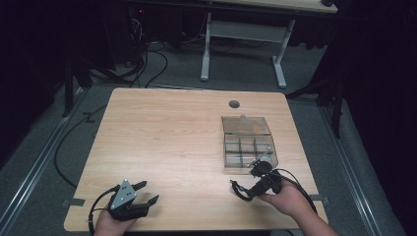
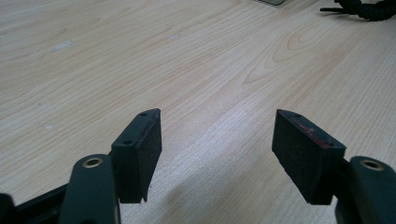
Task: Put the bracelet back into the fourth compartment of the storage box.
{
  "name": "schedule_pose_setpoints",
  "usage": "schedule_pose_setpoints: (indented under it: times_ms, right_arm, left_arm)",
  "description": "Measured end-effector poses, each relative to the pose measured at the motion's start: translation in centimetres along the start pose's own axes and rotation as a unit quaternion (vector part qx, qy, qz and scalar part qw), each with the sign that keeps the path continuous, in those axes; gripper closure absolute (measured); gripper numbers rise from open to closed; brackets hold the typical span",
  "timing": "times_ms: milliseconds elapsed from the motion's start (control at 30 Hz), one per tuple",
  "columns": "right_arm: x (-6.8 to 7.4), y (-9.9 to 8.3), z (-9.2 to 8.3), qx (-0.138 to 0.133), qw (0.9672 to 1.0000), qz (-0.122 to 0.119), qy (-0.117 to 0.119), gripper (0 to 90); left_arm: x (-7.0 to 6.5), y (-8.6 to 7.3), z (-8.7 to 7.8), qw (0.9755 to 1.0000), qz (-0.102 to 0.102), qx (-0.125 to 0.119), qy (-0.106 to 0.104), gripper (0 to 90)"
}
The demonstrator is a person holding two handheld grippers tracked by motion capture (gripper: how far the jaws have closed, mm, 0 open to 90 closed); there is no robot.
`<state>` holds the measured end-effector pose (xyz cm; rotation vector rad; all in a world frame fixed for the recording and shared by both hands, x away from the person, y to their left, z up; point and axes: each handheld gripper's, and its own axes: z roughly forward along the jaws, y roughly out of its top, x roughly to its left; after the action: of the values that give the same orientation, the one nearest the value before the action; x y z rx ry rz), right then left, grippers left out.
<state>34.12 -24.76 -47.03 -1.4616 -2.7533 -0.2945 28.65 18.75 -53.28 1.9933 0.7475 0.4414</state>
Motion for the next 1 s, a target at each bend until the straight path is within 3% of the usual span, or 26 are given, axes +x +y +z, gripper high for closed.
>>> schedule_pose_setpoints:
  times_ms: [233,300,500,533,567,1000]
  right_arm:
    - [1.2,0.9,1.0,0.006,0.9996,-0.029,-0.005,42.3]
    - [1.5,1.0,1.1,0.009,0.9997,-0.021,-0.005,42.3]
    - [2.2,1.8,1.8,0.020,0.9990,-0.038,-0.012,43.4]
    - [2.3,1.9,1.9,0.020,0.9990,-0.038,-0.013,44.2]
    - [2.2,2.1,2.0,0.018,0.9979,-0.061,-0.015,45.1]
    - [2.8,2.7,2.6,0.036,0.9956,-0.082,-0.027,57.6]
  left_arm:
    - [0.0,0.0,0.0,1.0000,0.000,0.000,0.000,33.5]
    - [0.0,0.0,0.0,1.0000,0.000,0.000,0.000,33.5]
    - [0.0,0.0,0.0,1.0000,-0.001,0.000,-0.001,33.5]
    - [0.0,0.0,0.0,1.0000,-0.001,0.000,-0.001,33.5]
    - [0.0,0.0,0.0,1.0000,-0.001,0.000,-0.001,33.5]
    - [0.0,0.0,0.0,1.0000,-0.001,-0.001,-0.003,33.5]
